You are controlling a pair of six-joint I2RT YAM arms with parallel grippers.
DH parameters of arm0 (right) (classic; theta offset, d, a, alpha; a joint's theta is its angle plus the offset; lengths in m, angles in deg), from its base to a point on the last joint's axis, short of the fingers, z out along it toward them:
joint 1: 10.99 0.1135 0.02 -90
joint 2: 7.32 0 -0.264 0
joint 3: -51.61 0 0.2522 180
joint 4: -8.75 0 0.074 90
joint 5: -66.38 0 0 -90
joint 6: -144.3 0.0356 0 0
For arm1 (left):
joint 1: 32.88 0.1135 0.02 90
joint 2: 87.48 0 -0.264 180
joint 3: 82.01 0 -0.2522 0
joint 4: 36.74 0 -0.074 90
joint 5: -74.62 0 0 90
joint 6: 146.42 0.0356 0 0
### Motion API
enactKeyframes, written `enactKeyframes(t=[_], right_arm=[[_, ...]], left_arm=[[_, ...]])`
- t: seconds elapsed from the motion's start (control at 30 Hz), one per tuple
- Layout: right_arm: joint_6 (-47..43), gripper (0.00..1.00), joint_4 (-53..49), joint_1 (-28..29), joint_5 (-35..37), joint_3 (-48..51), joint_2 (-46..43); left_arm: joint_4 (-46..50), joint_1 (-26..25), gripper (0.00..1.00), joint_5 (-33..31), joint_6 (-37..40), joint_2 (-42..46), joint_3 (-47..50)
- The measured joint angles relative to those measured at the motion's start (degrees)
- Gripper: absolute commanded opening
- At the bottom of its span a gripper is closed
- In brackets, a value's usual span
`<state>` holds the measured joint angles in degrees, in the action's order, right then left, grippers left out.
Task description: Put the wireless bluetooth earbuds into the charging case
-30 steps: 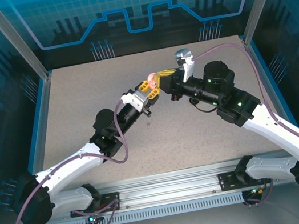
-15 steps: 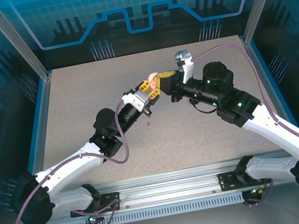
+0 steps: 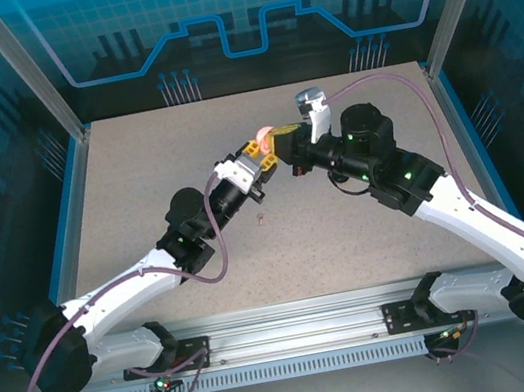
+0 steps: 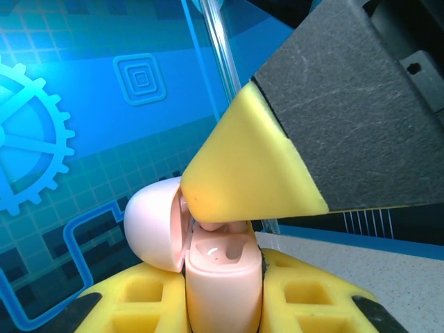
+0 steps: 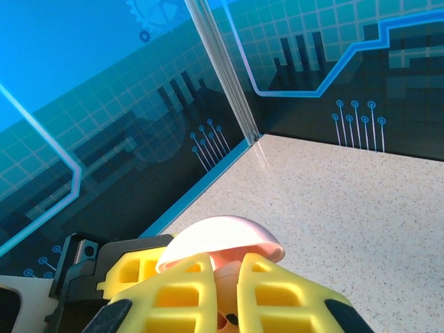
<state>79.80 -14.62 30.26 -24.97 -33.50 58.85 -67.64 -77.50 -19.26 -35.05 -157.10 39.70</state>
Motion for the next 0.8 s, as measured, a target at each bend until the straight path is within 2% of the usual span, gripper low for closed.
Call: enactKeyframes(t=[0.1, 0.3, 0.4, 0.53, 0.6, 0.8], right_arm=[[0.1, 0.13, -1.4, 0.0, 0.6, -1.1, 1.0], [0.9, 0.35, -4.7, 0.0, 1.8, -3.9, 3.4], [1.3, 0.38, -6.6, 0.0, 2.2, -5.3, 4.2], [2.3, 0.56, -8.9, -0.2, 2.5, -6.7, 4.7], [2.5, 0.61, -9.9, -0.4, 2.4, -7.7, 5.0], [3.3, 0.69, -10.5, -1.7, 2.3, -10.7, 5.4]], left_arm=[[0.5, 0.2, 0.00, -0.5, -0.3, -0.1, 0.0], [0.9, 0.3, 0.00, -1.3, -2.4, -0.7, 0.1], [0.7, 0.3, 0.00, -1.5, -4.1, -0.8, 0.5], [-0.6, 0.2, 0.00, -1.5, -6.1, -0.8, 1.3], [-1.4, 0.2, 0.00, -1.5, -6.6, -0.8, 1.6], [-2.3, -0.1, 0.00, -1.2, -7.8, -0.8, 1.8]])
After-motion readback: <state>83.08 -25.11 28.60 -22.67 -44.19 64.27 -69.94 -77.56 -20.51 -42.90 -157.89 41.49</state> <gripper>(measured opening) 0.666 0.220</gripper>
